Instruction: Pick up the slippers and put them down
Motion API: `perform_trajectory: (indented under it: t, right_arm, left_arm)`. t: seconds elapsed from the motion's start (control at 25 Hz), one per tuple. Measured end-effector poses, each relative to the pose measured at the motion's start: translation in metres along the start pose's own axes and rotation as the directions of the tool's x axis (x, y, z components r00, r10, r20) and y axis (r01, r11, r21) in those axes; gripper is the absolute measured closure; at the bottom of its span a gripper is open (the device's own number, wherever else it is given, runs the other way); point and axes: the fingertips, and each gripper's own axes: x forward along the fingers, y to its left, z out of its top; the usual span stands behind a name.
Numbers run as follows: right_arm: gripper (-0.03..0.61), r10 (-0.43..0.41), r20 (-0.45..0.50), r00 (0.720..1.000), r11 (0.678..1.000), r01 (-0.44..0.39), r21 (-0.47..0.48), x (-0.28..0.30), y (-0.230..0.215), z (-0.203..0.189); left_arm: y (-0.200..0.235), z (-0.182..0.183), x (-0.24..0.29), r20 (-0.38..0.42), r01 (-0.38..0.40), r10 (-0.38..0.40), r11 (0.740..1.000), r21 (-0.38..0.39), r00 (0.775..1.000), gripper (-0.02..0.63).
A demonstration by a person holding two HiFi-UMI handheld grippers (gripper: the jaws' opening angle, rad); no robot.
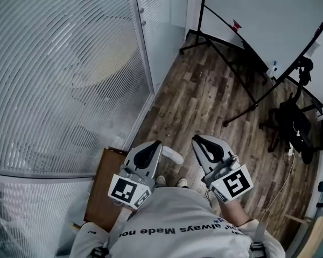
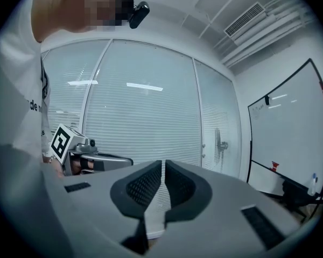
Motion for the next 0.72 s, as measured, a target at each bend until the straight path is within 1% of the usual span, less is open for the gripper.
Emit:
perform_trajectory:
  t: [0.32,0.72]
  right_arm:
    - [0.561,-0.011,0.025,1.0,1.0,0.011,0.006,-0.005,0.006,0.017]
    - [0.562,-0.022,0.01,1.0,1.0,0.022,-0.011,-0.005,0.009,0.02]
  left_arm:
    - [-0.002,0.025,-0.006,0.032,0.02,-0.021,0.999,0.037,0.999,0.598]
    - [-0.004,0.029,-0.003,0.028,0.043,-0.045,0.998,0.039,0.999,0.598]
